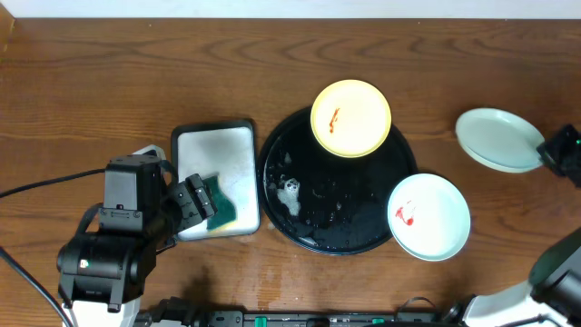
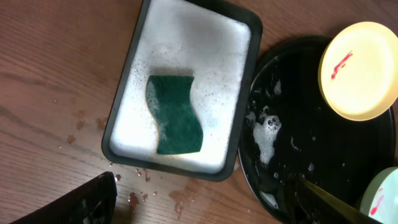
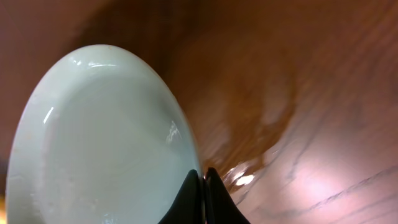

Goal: Clean dirty plates on tray and stack at the side
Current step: 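Carry the green plate right and set it on the table, then return right gripper to the tray and grip the other green plate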

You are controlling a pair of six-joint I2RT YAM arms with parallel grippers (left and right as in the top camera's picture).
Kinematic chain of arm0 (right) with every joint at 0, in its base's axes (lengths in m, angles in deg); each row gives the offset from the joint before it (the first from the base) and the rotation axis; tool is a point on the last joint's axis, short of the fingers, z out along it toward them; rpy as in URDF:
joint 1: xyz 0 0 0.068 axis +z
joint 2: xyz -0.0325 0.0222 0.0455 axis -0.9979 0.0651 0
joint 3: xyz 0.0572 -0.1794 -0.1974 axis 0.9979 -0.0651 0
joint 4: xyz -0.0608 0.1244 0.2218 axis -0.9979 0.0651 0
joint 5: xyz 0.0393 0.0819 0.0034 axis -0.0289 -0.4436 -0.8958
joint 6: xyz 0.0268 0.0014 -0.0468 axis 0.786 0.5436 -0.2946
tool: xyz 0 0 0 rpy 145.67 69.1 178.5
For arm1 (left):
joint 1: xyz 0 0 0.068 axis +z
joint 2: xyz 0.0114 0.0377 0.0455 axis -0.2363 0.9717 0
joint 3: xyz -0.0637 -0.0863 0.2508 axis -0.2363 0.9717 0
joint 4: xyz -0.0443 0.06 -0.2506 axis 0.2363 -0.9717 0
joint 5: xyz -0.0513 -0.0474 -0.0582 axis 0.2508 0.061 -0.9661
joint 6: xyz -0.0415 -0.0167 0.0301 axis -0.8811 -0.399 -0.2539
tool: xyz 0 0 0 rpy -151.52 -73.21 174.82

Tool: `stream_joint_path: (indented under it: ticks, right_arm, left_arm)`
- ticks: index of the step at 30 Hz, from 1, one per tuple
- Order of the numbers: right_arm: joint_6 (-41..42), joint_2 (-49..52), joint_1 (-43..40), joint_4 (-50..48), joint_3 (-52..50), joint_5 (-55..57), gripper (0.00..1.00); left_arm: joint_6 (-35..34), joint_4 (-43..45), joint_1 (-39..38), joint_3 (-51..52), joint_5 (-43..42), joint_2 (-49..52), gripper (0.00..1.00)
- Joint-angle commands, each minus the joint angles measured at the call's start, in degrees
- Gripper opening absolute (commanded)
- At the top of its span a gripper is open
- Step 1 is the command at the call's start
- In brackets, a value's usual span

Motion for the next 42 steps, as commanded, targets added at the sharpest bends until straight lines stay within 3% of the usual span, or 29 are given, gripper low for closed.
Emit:
stream_joint_path:
  ticks: [1, 7, 10, 13, 20, 26, 35, 38, 42]
  right_arm:
    - [-0.42, 4.7, -2.23, -0.76, 0.02, 1.22, 0.01]
    - [-3.37, 7.28, -2.38, -0.92, 0.04, 4.52, 0.03]
    - [-3.26, 5.49, -2.34, -0.94, 0.04, 4.17, 0.41]
    - [-3.37, 1.86, -1.81, -0.81, 0.04, 2.4, 0.54]
    - [-8.39, -10.56, 6.03, 3.63, 0.04, -13.88, 0.55]
    - [-10.62, -13.14, 28.02, 14.93, -0.76, -8.31, 0.5]
    - [10.99, -10.32, 58.07, 7.67, -12.63, 9.55, 0.46]
    - [20.22, -7.74, 64.72, 6.49, -14.58, 18.51, 0.5]
    - [26.05, -4.63, 68.81, 7.04, -14.75, 26.01, 0.48]
  left_arm:
    - [0.35, -0.17, 0.24, -0.96, 0.48, 0.07, 0.86]
    - [0.35, -0.17, 0.22, -0.96, 0.48, 0.07, 0.86]
    - [0.35, -0.17, 0.24, -0.96, 0.48, 0.07, 0.86]
    - [0.35, -0.17, 0.22, -0.96, 0.48, 0.07, 0.86]
    - [0.35, -0.17, 0.24, -0.96, 0.48, 0.07, 0.86]
    - [0.35, -0.17, 0.24, -0.96, 0.48, 0.07, 0.86]
    - [0.35, -0.17, 0.22, -0.96, 0.48, 0.07, 0.86]
    - [0.35, -0.2, 0.22, -0.96, 0.48, 0.07, 0.86]
    - [0.35, -0.17, 0.24, -0.96, 0.48, 0.07, 0.86]
